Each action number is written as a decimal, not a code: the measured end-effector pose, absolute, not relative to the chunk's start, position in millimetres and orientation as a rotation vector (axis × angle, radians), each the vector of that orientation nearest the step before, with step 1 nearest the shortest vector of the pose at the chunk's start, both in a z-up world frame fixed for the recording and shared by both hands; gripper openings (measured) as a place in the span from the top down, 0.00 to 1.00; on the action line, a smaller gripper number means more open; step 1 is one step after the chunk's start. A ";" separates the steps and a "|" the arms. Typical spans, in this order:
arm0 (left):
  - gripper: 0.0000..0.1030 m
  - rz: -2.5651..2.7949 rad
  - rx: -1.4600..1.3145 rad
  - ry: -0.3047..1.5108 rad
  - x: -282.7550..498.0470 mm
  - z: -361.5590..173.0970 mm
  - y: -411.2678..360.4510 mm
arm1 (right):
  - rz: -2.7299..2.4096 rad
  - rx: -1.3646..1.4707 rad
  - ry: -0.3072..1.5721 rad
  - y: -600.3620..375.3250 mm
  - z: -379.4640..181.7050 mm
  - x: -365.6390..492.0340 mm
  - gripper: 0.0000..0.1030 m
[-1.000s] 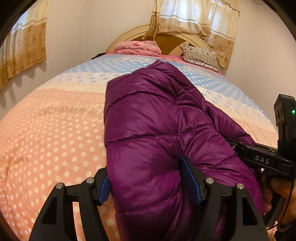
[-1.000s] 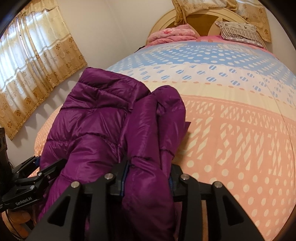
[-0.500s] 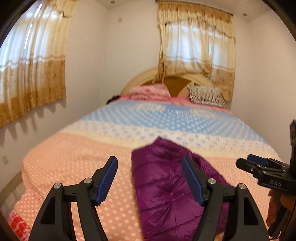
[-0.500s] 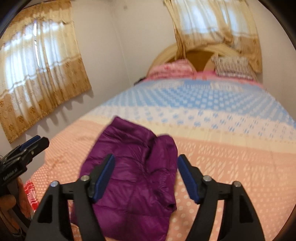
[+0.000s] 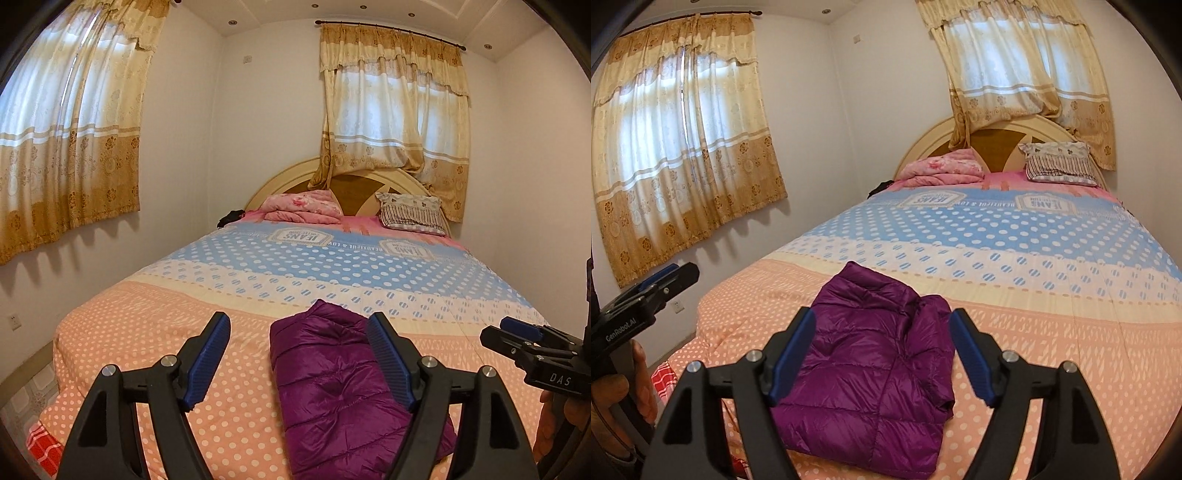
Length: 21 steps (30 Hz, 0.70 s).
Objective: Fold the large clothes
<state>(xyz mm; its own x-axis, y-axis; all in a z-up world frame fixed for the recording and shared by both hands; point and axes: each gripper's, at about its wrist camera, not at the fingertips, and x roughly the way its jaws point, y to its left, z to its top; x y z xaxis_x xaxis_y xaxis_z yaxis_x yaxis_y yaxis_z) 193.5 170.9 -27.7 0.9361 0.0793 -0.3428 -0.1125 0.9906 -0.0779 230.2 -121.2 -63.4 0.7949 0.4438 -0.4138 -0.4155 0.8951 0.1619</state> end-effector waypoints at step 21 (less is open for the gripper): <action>0.25 0.101 -0.099 0.360 192.2 -33.5 170.8 | 0.475 0.058 0.469 -120.4 -67.3 225.3 0.24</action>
